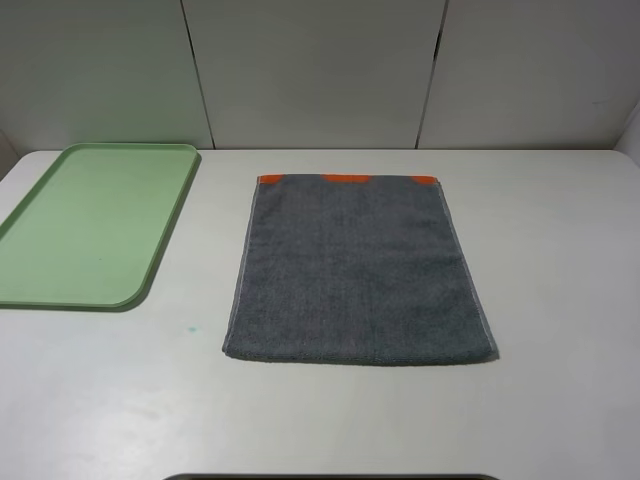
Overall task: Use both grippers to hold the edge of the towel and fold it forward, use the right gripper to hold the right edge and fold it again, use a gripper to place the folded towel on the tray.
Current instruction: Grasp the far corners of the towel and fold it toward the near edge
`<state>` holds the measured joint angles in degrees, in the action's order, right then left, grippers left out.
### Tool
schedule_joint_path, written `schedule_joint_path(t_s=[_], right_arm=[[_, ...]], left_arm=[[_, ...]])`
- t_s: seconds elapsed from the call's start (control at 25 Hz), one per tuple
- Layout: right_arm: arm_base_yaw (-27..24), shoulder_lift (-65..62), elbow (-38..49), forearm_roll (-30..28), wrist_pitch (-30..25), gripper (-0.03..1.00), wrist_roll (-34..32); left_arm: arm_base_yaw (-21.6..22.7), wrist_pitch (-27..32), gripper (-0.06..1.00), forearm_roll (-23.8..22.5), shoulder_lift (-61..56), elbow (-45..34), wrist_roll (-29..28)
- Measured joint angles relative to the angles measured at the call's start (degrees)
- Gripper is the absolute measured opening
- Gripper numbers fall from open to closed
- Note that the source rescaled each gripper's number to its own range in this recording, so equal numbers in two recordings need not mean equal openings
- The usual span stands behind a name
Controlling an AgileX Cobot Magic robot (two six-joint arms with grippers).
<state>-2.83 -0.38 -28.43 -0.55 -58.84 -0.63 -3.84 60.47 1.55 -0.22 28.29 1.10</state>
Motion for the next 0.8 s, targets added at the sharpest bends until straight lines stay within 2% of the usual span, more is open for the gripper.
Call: schedule_joint_path(t_s=[0.8], right_arm=[[0.0, 0.0, 0.0, 0.0, 0.0, 1.0, 0.0]], left_arm=[[0.0, 0.0, 0.92, 0.0, 0.0, 0.0, 0.0]])
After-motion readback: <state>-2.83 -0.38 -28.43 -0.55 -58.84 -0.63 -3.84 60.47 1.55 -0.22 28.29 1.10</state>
